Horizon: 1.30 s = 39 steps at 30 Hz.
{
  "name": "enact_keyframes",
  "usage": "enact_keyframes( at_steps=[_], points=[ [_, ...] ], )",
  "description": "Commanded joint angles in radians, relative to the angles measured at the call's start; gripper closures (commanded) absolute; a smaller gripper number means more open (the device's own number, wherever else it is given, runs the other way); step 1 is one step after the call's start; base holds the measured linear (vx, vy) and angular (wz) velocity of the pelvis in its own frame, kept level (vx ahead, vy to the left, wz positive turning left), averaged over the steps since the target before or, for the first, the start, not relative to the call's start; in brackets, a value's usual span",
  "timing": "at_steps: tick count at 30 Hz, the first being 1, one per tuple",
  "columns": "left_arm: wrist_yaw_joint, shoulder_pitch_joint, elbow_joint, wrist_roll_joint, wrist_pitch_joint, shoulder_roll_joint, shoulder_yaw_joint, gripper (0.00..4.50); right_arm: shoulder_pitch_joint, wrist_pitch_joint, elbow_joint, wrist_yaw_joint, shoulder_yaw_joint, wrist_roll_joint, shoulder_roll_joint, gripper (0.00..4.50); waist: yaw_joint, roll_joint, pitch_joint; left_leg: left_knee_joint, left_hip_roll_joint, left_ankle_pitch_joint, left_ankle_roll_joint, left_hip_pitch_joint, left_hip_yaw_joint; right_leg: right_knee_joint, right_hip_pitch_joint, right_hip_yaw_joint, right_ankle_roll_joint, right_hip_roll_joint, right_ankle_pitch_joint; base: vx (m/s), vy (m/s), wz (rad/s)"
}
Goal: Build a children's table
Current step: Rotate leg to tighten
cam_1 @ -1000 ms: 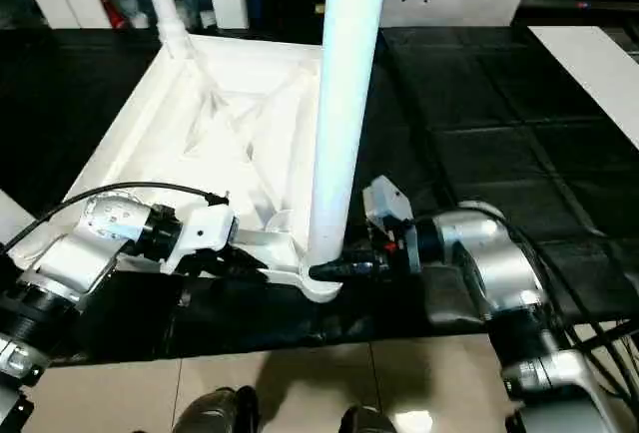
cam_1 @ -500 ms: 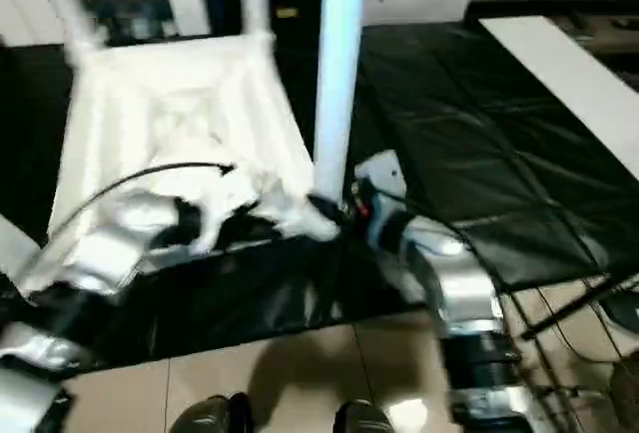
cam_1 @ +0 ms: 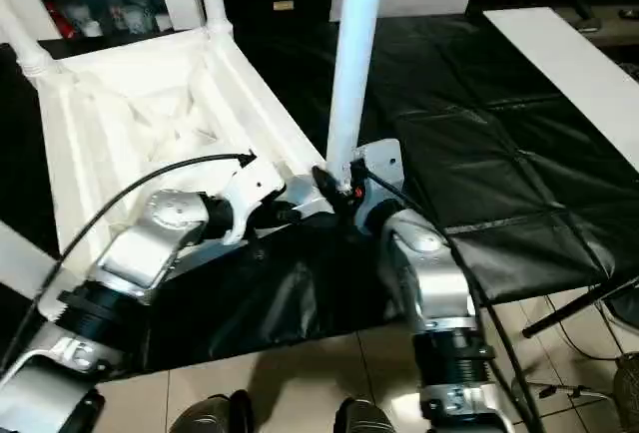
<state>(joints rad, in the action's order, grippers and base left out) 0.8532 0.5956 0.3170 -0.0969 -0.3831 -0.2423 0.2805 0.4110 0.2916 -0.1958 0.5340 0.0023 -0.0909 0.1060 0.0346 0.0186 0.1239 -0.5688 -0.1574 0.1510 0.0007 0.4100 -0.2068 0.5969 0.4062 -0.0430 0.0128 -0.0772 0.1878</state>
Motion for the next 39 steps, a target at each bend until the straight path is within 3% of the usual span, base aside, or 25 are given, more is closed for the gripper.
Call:
enact_keyframes(
  at_steps=[1, 4, 5, 8, 9, 10, 17, 21, 29, 39],
  points=[
    [0.049, -0.002, -0.036, 0.020, 0.107, -0.016, 0.006, 4.50, -0.005, -0.054, -0.005, 0.183, 0.121, -0.030, 0.025, 1.00, 0.006, 0.001, -0.080, 0.057, -0.070, 0.131, 0.086, -0.031, 0.039, -0.053, -0.046, 0.045, 0.249, -0.078, -0.028, 0.000, 0.000, 0.00],
    [0.135, -0.030, -0.026, 0.037, 0.196, -0.074, 0.017, 4.50, 0.012, -0.116, -0.052, 0.308, 0.113, -0.042, 0.109, 0.67, 0.006, -0.001, -0.079, 0.054, -0.073, 0.131, 0.114, -0.032, 0.037, -0.051, -0.048, 0.042, 0.273, -0.079, -0.034, 0.000, 0.000, 0.00],
    [0.161, -0.035, -0.022, 0.043, 0.209, -0.091, 0.019, 4.50, 0.021, -0.119, -0.064, 0.346, 0.105, -0.053, 0.131, 0.55, 0.004, -0.007, -0.078, 0.054, -0.074, 0.144, 0.118, -0.031, 0.036, -0.053, -0.049, 0.042, 0.277, -0.080, 0.000, 0.000, 0.000, 0.00],
    [0.224, -0.040, -0.010, 0.068, 0.237, -0.123, 0.015, 4.50, 0.043, -0.133, -0.095, 0.444, 0.096, -0.066, 0.184, 0.39, 0.006, -0.003, -0.074, 0.058, -0.079, 0.170, 0.101, -0.037, 0.036, -0.058, -0.044, 0.042, 0.279, -0.077, 0.082, 0.000, 0.000, 0.00],
    [0.249, -0.040, -0.002, 0.077, 0.254, -0.135, 0.015, 4.50, 0.049, -0.140, -0.108, 0.486, 0.098, -0.073, 0.202, 0.39, 0.008, -0.009, -0.075, 0.057, -0.081, 0.178, 0.096, -0.040, 0.035, -0.058, -0.042, 0.043, 0.278, -0.078, 0.104, 0.000, 0.000, 0.00],
    [0.266, -0.040, 0.002, 0.084, 0.266, -0.143, 0.016, 4.50, 0.053, -0.144, -0.116, 0.513, 0.099, -0.079, 0.213, 0.39, 0.012, -0.006, -0.074, 0.058, -0.082, 0.179, 0.094, -0.041, 0.034, -0.058, -0.040, 0.043, 0.277, -0.076, 0.108, 0.000, 0.000, 0.00],
    [0.386, -0.035, 0.042, 0.087, 0.377, -0.215, 0.042, 4.50, 0.091, -0.255, -0.197, 0.701, 0.118, -0.110, 0.281, 0.39, 0.028, -0.014, -0.074, 0.057, -0.082, 0.172, 0.092, -0.041, 0.029, -0.056, -0.037, 0.044, 0.272, -0.079, 0.118, 0.000, 0.000, 0.00],
    [0.416, -0.031, 0.061, 0.081, 0.409, -0.230, 0.051, 4.50, 0.107, -0.260, -0.221, 0.753, 0.119, -0.124, 0.291, 0.39, 0.029, -0.013, -0.074, 0.056, -0.082, 0.170, 0.098, -0.040, 0.029, -0.053, -0.035, 0.043, 0.276, -0.078, 0.118, 0.000, 0.000, 0.00],
    [0.499, -0.029, 0.069, 0.108, 0.451, -0.243, 0.071, 4.50, 0.141, -0.264, -0.272, 0.906, 0.154, -0.156, 0.317, 1.00, 0.036, -0.016, -0.076, 0.052, -0.083, 0.135, 0.124, -0.040, 0.027, -0.046, -0.035, 0.041, 0.294, -0.077, 0.078, 0.000, 0.000, 0.00],
    [0.513, -0.020, 0.093, 0.104, 0.473, -0.251, 0.070, 4.50, 0.147, -0.274, -0.290, 0.965, 0.164, -0.161, 0.325, 1.86, 0.047, -0.015, -0.073, 0.055, -0.084, 0.166, 0.099, -0.041, 0.028, -0.052, -0.033, 0.042, 0.282, -0.080, 0.141, 0.000, 0.000, 0.00]
  ],
)
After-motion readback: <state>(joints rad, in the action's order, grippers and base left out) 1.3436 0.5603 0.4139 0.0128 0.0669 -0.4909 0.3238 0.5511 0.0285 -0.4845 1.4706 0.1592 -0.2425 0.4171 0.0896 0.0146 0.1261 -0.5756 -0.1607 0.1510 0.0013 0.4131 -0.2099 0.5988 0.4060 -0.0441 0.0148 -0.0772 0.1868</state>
